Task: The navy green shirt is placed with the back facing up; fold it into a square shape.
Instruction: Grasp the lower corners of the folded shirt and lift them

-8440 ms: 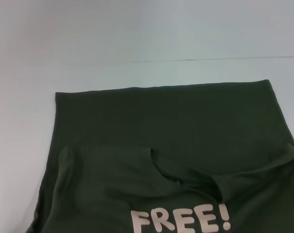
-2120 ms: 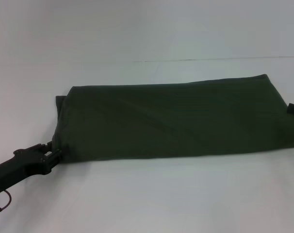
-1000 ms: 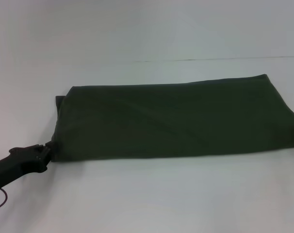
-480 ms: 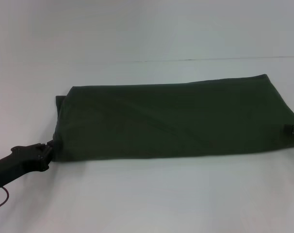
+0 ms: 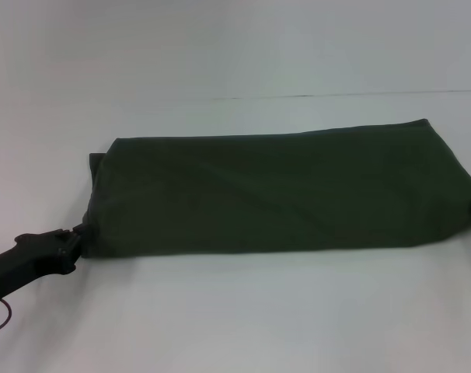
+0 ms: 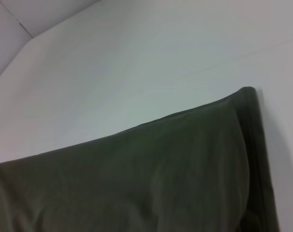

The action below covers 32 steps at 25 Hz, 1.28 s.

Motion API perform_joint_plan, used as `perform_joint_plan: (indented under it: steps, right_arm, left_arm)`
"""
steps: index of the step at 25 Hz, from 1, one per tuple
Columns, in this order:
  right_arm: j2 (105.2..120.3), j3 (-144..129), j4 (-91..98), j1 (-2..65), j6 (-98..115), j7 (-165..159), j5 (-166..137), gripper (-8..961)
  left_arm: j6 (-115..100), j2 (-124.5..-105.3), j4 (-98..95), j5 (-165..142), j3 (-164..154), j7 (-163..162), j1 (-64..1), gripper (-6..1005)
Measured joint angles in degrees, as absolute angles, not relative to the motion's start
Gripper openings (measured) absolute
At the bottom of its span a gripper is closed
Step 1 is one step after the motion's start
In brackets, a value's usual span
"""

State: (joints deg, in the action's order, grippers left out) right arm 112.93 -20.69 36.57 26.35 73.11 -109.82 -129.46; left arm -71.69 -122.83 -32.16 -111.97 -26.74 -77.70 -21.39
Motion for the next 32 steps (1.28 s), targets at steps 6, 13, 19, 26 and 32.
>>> perform_joint_plan:
  steps: [6, 13, 19, 26, 32]
  right_arm:
    - [112.94, -19.7, 36.5, 25.6, 73.2, -109.5, -129.2, 88]
    - [112.94, -17.5, 36.4, 24.6, 73.1, -108.9, -128.8, 14]
    - [113.25, -17.3, 36.4, 24.4, 73.2, -108.3, -128.8, 20]
    - [113.99, -17.0, 36.6, 23.9, 74.3, -106.3, -126.4, 26]
    - [113.96, -16.8, 37.0, 22.5, 77.3, -102.8, -122.7, 32]
  left_arm:
    - [-71.8, -122.6, -32.3, -111.7, -26.6, -77.7, -21.1, 0]
    - [-71.6, -122.42, -33.5, -111.5, -25.8, -77.7, -20.4, 0]
    - [-71.9, -122.0, -33.7, -111.5, -25.1, -77.7, -20.2, 0]
    - [-74.8, -121.82, -33.7, -111.5, -25.0, -78.2, -20.2, 21]
    - [-77.7, -121.03, -33.7, -111.4, -23.5, -80.7, -19.1, 84]
